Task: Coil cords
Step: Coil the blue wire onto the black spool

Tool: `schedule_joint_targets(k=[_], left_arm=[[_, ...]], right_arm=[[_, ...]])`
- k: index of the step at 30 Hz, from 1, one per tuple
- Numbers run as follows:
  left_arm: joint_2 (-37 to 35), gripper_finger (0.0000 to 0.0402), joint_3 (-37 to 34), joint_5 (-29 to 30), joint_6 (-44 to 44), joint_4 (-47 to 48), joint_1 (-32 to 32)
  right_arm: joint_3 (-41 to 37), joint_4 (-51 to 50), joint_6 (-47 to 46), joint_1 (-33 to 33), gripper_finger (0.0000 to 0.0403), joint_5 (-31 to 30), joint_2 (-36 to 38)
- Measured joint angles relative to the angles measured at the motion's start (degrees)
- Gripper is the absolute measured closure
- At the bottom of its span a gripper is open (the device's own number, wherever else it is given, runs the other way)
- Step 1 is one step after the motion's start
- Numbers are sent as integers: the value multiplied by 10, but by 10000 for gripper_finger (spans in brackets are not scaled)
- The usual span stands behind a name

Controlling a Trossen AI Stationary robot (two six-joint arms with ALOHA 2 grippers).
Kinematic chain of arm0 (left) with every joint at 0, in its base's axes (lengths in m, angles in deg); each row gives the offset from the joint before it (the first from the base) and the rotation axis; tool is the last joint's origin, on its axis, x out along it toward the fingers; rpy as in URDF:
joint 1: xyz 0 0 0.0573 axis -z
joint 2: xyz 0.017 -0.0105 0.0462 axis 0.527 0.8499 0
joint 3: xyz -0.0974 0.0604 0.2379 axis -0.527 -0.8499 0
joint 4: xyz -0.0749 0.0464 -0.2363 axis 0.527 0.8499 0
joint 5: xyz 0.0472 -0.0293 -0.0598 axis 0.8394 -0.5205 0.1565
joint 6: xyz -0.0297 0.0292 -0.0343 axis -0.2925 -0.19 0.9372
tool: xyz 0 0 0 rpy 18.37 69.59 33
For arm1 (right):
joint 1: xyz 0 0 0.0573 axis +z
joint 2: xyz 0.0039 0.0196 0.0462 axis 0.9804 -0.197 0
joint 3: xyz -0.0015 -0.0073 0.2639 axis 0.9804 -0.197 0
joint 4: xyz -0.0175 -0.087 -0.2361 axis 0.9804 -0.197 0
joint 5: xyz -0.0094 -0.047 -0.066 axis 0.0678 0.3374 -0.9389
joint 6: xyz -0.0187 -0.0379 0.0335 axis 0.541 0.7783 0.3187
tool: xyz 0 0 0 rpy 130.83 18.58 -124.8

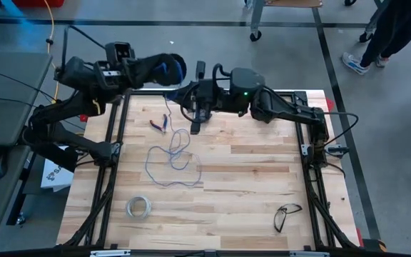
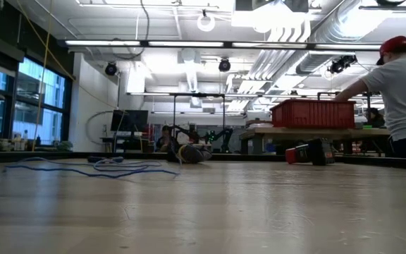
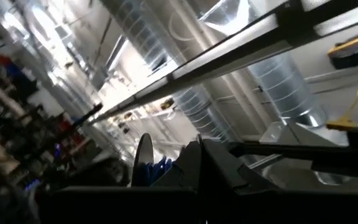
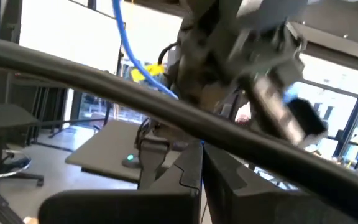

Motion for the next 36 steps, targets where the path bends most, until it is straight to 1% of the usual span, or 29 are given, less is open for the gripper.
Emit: schedule_joint_targets(k=[4,8,13,19,27,32,36], left_arm=[[0,401,0,22,-3,35,19],[0,401,0,38,-4,42,23],[0,401,0,40,16,54,30],[2,401,0,64,26,77,57],[9,401,0,72,52,79,93],[5,401,0,70,51,85,119],[-9,401,0,75,54,132,133]], right_arm=[[0,13,-1,3,403,6,0],[0,24,3,10,403,8,0],[0,42,13,10,403,8,0],[0,53,10,0,403,3,0],[0,57,16,-9,403,2,0],[0,57,39,-25,403,0,2],[0,49,41,-43,403,2,7]])
